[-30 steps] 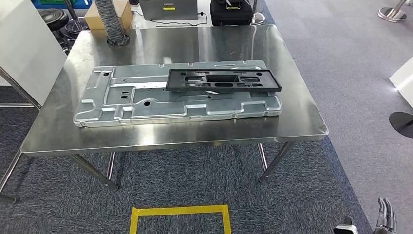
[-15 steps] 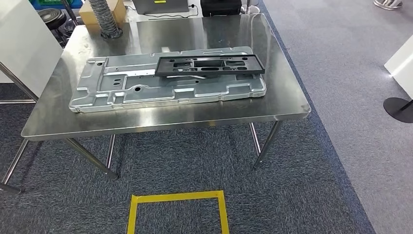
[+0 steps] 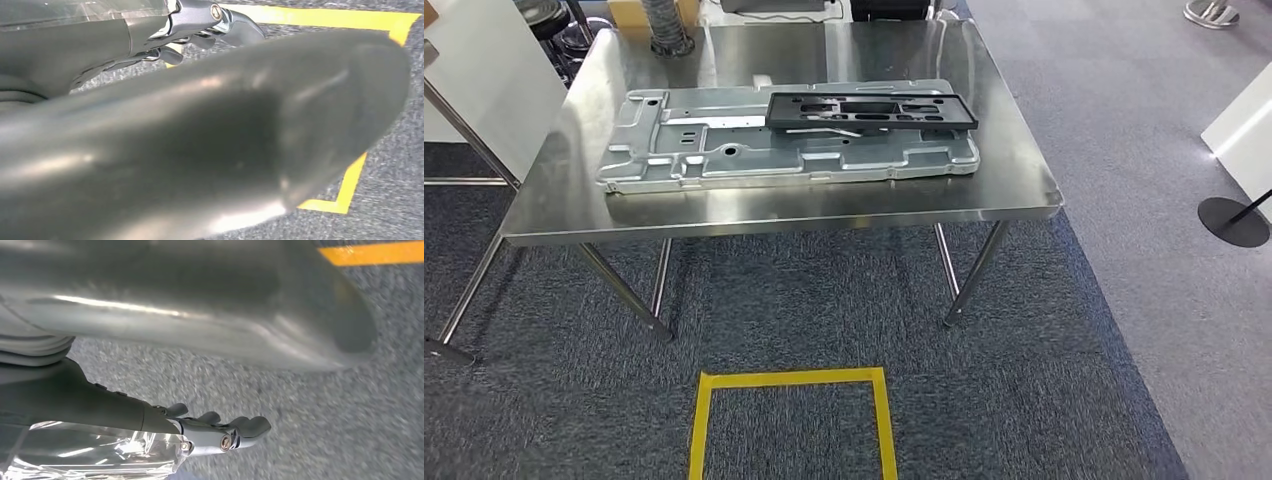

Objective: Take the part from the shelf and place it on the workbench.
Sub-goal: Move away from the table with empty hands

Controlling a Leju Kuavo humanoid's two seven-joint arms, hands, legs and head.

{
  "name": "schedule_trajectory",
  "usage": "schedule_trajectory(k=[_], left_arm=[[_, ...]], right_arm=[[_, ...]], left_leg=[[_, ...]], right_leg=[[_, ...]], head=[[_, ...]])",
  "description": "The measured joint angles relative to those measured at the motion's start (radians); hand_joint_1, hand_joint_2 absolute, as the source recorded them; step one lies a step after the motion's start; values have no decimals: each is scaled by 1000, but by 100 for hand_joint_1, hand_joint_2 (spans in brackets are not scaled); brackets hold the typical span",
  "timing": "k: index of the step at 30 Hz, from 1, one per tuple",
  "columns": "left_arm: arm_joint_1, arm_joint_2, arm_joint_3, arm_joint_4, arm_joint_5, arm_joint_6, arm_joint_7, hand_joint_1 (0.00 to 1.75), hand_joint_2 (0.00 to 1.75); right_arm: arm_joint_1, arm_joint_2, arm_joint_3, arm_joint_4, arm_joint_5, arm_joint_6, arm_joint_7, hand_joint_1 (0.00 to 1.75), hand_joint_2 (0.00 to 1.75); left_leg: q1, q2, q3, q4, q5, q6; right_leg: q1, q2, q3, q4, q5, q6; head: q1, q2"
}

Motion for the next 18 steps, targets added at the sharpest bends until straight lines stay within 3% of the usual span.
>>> schedule_trajectory(k=[2,4,6,8,9,12,13,14,15,17,18], left_arm=[[0,0,1,0,1,4,-3,0,0],[0,0,2,0,1,8,-5,0,0],[1,0,2,0,0,12,-7,0,0],[3,1,3,0,0,15,-7,0,0],[5,2,3,0,0,17,-7,0,0],[9,3,4,0,0,21,-9,0,0],[9,3,5,0,1,25,-12,0,0],[9,4,7,0,1,28,-14,0,0],[9,5,8,0,1,30,-17,0,0],[7,10,10,0,1,30,-20,0,0],[5,13,11,0,0,29,-21,0,0]], right_arm=[[-4,0,4,6,7,12,3,0,0],[-10,0,9,11,13,20,8,0,0],[-14,0,13,17,16,28,13,0,0],[-15,2,16,25,19,37,18,0,0],[-15,3,17,28,20,41,20,0,0],[-17,6,23,33,22,53,24,0,0],[-17,7,26,35,24,63,27,0,0],[-17,8,30,37,25,74,31,0,0],[-18,10,34,39,27,82,36,0,0],[-21,17,40,41,26,92,42,0,0],[-22,20,40,42,22,94,43,0,0]], left_leg=[[0,-1,-30,16,13,-5],[-2,-1,-48,28,25,-14],[-3,0,-55,31,40,-26],[-1,-2,-66,36,40,-38],[0,-4,-75,54,14,-42],[5,-7,-112,211,-136,-53],[6,-7,-118,271,-162,-57],[8,-7,-114,311,-163,-59],[9,-7,-96,320,-141,-61],[11,-7,-11,233,-85,-60],[11,-8,50,150,-82,-59]], right_leg=[[-1,0,97,-118,48,-3],[3,0,189,-258,48,-12],[9,0,213,-309,39,-22],[6,-3,196,-312,58,-37],[4,-5,184,-314,71,-45],[3,-8,137,-312,109,-56],[4,-9,120,-310,122,-56],[4,-9,101,-306,134,-55],[4,-10,82,-301,145,-53],[2,-10,46,-289,166,-46],[3,-9,32,-282,174,-41]], head=[[0,0],[-1,0],[-1,0],[0,0],[-1,0],[-6,0],[-6,0],[-6,0],[-6,0],[-6,0],[-7,0]])
